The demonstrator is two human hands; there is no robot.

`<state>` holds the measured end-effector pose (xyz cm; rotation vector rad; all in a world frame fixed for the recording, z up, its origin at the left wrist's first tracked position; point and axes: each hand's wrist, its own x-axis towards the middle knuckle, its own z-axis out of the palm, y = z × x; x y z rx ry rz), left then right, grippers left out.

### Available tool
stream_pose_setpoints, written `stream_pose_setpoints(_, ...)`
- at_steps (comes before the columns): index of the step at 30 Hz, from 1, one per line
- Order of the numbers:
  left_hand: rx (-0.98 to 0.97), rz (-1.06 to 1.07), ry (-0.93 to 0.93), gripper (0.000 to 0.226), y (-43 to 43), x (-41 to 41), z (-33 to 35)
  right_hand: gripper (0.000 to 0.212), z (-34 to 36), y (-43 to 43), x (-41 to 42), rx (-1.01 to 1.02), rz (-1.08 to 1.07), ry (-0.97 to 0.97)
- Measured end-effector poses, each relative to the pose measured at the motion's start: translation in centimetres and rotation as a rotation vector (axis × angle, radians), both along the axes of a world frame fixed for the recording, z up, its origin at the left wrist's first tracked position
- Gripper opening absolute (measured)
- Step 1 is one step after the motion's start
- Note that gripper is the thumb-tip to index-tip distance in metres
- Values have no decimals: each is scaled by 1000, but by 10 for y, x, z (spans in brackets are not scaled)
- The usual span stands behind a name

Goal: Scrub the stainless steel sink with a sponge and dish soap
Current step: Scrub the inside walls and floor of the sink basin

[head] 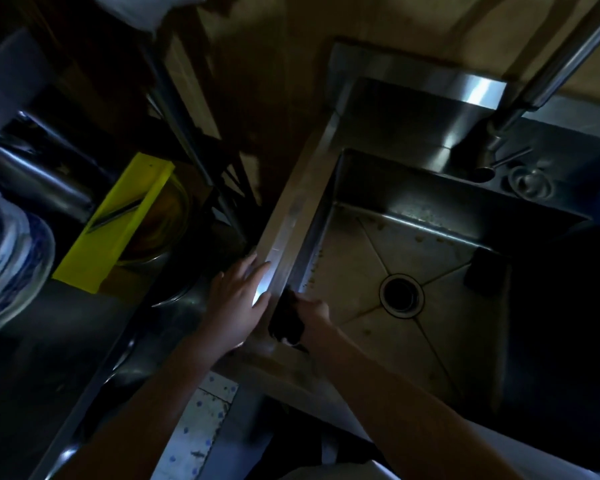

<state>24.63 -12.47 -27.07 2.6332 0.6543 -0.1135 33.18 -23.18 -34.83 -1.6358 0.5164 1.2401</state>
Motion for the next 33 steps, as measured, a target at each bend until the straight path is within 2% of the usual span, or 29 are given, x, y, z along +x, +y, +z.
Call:
stream_pose_setpoints(5, -11, -43, -7, 51, 10, 17, -6, 26, -12, 12, 7, 1, -264, -159)
stream_pose_setpoints(9, -16, -71, -21, 52, 14, 28, -9, 41, -7, 26, 32, 87, -350, -267)
stream_pose_setpoints(16, -4, -128, -27, 53, 20, 50, -9, 47, 0, 41, 82, 242, -495, -283)
stream_pose_setpoints(19, 0, -135, -14, 52, 21, 61, -5, 43, -2, 39, 70, 203, -492, -266)
stream_pose_setpoints(22, 36, -163, 21, 51, 24, 71, -6, 36, -11, 26, 28, 84, -357, -194)
stream_pose_setpoints(26, 44, -198, 41, 48, 30, 81, -5, 36, -18, 13, 2, -27, -250, -159)
stream_pose_setpoints(30, 37, -195, 59, 50, 31, 89, -3, 31, -8, 26, 33, 0, -366, -166)
stream_pose_setpoints(33, 11, -204, 53, 53, 33, 92, 1, 33, 15, 47, 88, 111, -469, -301)
